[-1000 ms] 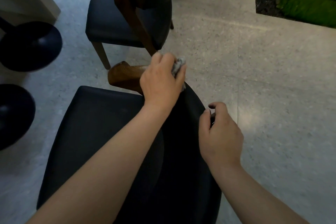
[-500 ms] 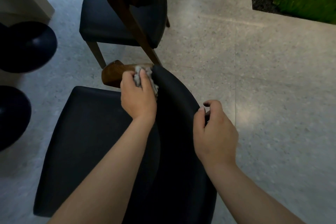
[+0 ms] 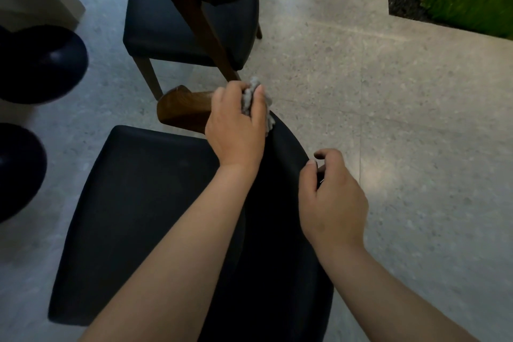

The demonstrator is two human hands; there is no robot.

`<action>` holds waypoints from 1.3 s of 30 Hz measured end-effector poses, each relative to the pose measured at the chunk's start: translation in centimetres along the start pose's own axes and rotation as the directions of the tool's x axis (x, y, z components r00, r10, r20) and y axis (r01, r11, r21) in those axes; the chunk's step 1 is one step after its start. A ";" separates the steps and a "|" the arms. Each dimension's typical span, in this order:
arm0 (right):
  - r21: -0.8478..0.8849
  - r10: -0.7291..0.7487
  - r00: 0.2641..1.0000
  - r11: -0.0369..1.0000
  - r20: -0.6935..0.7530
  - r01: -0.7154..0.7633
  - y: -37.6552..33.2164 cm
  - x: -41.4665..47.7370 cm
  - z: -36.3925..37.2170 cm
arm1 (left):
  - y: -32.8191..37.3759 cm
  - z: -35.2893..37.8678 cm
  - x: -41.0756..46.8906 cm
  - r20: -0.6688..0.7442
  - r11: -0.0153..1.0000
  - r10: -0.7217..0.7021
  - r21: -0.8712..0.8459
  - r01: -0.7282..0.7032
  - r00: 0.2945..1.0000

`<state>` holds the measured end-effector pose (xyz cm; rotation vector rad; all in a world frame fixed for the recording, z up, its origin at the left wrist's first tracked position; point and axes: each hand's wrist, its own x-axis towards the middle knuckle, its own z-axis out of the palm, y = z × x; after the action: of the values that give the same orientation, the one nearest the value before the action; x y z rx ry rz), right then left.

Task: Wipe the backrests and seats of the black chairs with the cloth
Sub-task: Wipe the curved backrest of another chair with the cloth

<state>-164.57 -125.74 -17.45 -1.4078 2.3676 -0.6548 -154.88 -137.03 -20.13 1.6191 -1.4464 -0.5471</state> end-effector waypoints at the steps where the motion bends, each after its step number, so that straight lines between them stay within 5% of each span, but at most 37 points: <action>1: 0.001 -0.001 1.000 1.000 -0.001 0.001 0.0 0.0 0.0 | 0.0 0.1 -0.1 -0.007 1.000 -0.017 -0.015 0.017 1.000; 9: 0.055 -0.012 1.000 0.998 -0.003 0.012 0.3 0.1 0.0 | -2.6 1.5 -2.5 -0.154 0.949 -0.254 -0.229 0.216 0.955; 23: 0.132 -0.011 1.000 0.991 0.004 0.010 0.7 0.0 0.0 | -8.0 3.4 -4.1 -0.165 0.909 -0.391 -0.223 0.352 0.905; 28: 0.149 -0.014 1.000 0.989 -0.001 0.014 0.5 0.0 -0.2 | -10.7 3.3 -5.1 -0.054 0.890 -0.454 -0.072 0.450 0.889; 32: 0.153 -0.010 1.000 0.988 -0.002 0.010 0.6 -0.1 -0.2 | -13.1 2.6 -7.0 0.060 0.800 -0.597 0.106 0.590 0.800; 39: 0.162 -0.012 1.000 0.987 -0.016 0.015 0.6 -0.1 -0.1 | -9.4 2.4 -5.0 -0.142 0.928 -0.357 -0.169 0.333 0.923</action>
<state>-165.00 -125.39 -17.62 -1.3546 2.2609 -0.8437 -152.62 -133.55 -30.29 1.7710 -0.9767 -0.6765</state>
